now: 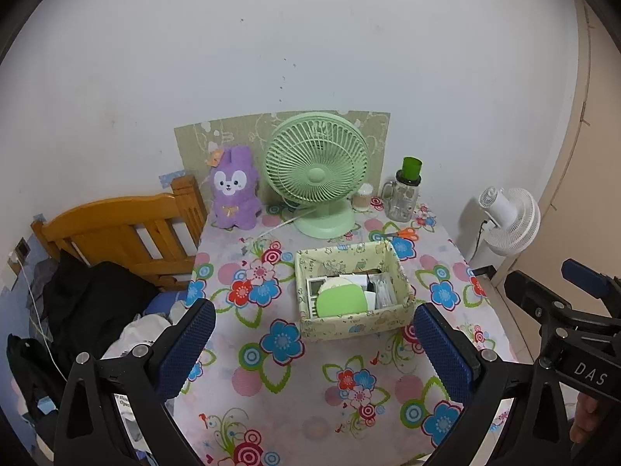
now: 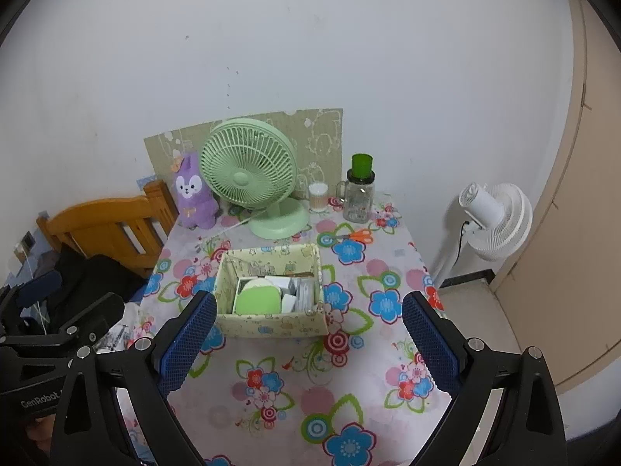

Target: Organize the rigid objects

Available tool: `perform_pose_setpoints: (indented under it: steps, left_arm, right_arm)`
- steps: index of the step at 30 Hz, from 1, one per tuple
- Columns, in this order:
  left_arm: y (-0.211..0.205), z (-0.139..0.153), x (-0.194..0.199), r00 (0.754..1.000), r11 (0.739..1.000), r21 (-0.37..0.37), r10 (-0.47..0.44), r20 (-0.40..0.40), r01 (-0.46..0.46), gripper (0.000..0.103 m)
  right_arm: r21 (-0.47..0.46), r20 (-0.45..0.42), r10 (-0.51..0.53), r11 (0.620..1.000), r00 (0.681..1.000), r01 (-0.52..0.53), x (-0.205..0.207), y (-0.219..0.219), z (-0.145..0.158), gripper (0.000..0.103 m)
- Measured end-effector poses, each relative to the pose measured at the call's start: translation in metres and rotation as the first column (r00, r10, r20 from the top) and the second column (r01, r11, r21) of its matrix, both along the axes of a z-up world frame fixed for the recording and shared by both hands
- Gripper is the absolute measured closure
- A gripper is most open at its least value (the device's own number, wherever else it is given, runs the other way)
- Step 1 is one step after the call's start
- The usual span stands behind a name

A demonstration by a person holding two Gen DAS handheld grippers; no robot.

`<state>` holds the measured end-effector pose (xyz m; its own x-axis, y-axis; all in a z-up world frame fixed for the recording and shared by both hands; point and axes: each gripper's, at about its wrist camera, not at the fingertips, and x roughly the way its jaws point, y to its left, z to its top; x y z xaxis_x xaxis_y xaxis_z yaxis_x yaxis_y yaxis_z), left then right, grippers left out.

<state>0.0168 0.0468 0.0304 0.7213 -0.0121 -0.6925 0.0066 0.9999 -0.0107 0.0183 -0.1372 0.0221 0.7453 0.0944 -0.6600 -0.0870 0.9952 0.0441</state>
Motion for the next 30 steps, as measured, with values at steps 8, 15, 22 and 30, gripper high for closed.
perform_pose_setpoints:
  steps: [8, 15, 22, 30]
  left_arm:
    - [-0.004, 0.0, -0.009, 1.0, 0.999, 0.048, 0.008, 0.022, -0.009, 0.0]
    - [-0.001, 0.0, -0.013, 1.0, 0.999, 0.045, 0.02, 0.02, -0.021, 0.0]
    - [0.005, 0.0, -0.017, 0.999, 0.998, 0.034, 0.047, 0.026, -0.048, 0.0]
    - [0.005, 0.0, -0.021, 0.998, 0.998, 0.039, 0.045, 0.039, -0.046, 0.0]
  right_arm:
    - [0.013, -0.018, -0.012, 1.0, 1.0, 0.012, -0.003, -0.001, -0.005, 0.005]
    - [0.001, -0.028, 0.018, 1.0, 0.999, -0.018, -0.007, 0.007, -0.008, 0.005]
    - [-0.024, -0.008, 0.027, 0.999, 1.0, -0.027, -0.012, 0.01, -0.006, 0.005]
    - [-0.036, 0.006, 0.024, 0.999, 1.0, -0.024, -0.016, 0.012, -0.004, 0.005]
